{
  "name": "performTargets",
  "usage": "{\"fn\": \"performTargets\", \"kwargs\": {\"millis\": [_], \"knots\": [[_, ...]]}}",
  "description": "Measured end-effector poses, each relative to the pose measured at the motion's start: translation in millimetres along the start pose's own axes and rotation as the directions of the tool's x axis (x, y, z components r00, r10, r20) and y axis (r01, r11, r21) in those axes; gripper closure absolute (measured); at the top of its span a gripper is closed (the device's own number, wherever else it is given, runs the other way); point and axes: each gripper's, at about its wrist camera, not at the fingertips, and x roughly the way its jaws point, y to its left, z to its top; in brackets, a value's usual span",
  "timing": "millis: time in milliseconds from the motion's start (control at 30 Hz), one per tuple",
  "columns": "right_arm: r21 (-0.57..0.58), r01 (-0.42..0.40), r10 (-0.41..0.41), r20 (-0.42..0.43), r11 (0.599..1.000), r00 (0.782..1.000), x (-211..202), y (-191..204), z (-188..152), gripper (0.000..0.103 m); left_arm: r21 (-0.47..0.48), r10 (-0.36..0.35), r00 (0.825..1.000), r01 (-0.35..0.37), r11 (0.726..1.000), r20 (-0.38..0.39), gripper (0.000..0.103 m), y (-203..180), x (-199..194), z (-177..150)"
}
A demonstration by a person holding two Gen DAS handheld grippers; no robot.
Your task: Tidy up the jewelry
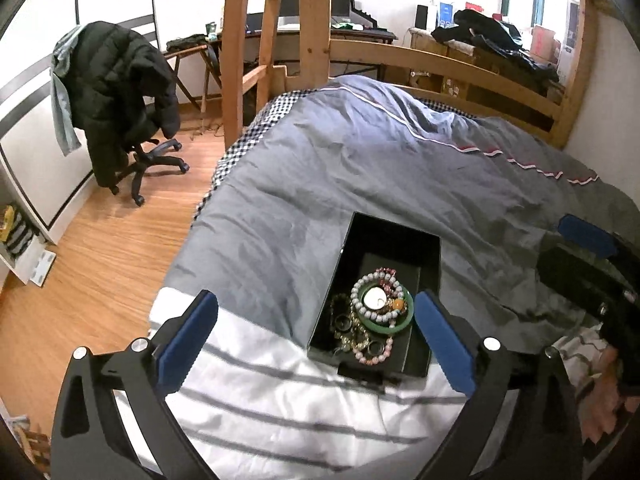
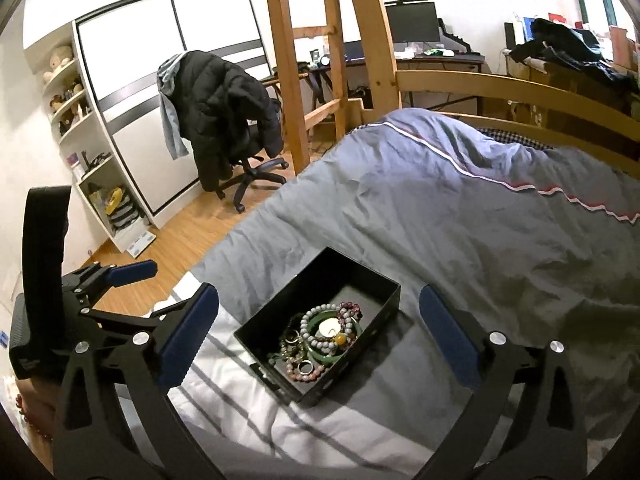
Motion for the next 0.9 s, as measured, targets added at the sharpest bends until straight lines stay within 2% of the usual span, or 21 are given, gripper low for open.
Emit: {"fn": "performTargets", "kwargs": {"millis": [233,500,700,900], "knots": [[0.013,0.032,-0.031,-0.010,0.999,0.999,-26.6,-2.0,-16.1,0.004,0.023,0.013,1.000,-0.014,1.000,0.010,0.006,-0.1,-19.8,-29.9],[0.024,0.041,-0.040,-0.059,0.999,0.997,-27.7,-9.1,-47.7,0.004,0.056,0.049,0.999,-0.049,0.997,0.002,0.006,2.3,-27.7,-66.9],[0.000,0.065,-0.065,-0.067,0.998,0.996,-33.6,-2.5,-63.4,0.004,0.083,0.045,0.998,-0.048,0.995,0.034,0.006,0.3,-28.0,-80.1],[-0.031,0.078,-0.080,-0.098,0.996,0.992,-29.6,1.7,-80.5,0.004,0.087,0.013,0.998,-0.018,0.996,0.063,0.006,-0.2,-26.8,-86.2]]}}
